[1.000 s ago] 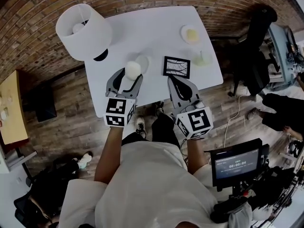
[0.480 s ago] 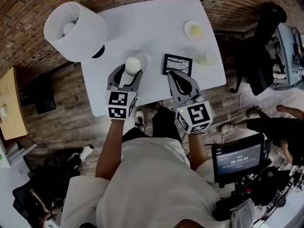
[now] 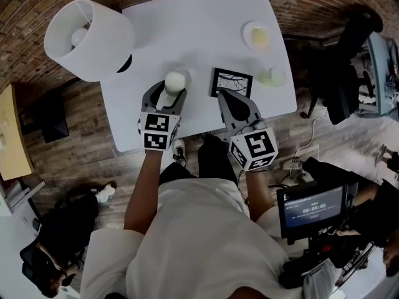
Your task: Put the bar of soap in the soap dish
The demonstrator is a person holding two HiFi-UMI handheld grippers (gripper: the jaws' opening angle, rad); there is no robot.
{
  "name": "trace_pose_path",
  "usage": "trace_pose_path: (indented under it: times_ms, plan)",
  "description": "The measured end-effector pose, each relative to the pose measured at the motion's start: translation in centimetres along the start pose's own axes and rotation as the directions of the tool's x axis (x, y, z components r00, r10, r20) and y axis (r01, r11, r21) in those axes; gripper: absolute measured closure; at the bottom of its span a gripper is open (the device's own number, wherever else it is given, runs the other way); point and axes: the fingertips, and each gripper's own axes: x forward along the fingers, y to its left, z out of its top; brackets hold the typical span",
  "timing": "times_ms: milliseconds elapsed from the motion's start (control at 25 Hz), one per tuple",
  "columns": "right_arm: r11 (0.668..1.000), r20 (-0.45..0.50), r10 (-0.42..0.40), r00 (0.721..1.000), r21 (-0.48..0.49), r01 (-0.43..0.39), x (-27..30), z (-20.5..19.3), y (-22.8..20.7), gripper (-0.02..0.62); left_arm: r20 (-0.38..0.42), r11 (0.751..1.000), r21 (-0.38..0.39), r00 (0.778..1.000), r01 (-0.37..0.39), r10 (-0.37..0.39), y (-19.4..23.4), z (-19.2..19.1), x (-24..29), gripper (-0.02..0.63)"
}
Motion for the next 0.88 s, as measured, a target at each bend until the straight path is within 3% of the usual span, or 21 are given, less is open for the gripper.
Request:
trace_pose_path:
  times_ms: [880]
  plan:
    - [0.998,-0.09,-0.003,0.996,0.065,0.008,1.9,-2.6,-1.4,0.591,-0.153,0.999,0.02,0.988,-0.032,0.035,1.2,-4.1,4.3,0.35]
